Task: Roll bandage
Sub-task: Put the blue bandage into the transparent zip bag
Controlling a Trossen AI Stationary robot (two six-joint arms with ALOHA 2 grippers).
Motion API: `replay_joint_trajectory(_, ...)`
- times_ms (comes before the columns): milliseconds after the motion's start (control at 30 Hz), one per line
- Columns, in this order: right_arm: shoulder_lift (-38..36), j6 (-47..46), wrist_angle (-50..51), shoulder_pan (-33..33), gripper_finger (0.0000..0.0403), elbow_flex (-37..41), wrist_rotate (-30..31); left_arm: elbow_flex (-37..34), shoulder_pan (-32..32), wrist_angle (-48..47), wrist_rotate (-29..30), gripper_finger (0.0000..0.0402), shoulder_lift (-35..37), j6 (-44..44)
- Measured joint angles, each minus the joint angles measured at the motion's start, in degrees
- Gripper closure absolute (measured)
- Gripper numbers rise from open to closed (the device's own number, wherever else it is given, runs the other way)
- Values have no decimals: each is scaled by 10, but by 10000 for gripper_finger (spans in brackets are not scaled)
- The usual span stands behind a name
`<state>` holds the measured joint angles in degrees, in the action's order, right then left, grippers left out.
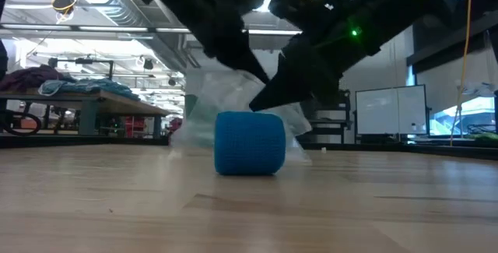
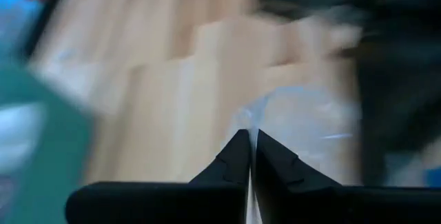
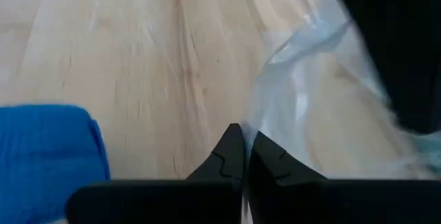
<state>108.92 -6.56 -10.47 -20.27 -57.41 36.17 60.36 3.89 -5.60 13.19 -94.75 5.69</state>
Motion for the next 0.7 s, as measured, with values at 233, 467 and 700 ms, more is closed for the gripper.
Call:
replay_joint_trajectory(233, 2, -17, 53, -8, 401, 0, -28, 0, -22, -5, 101, 396, 3, -12)
replay_joint_trajectory(467, 2, -50, 55, -3, 399, 0, -43, 0, 3, -21, 8, 396, 2, 6)
replay_joint_trajectory(700, 2, -66, 54, -2, 364, 0, -53, 0, 7, -54, 5, 396, 1, 5)
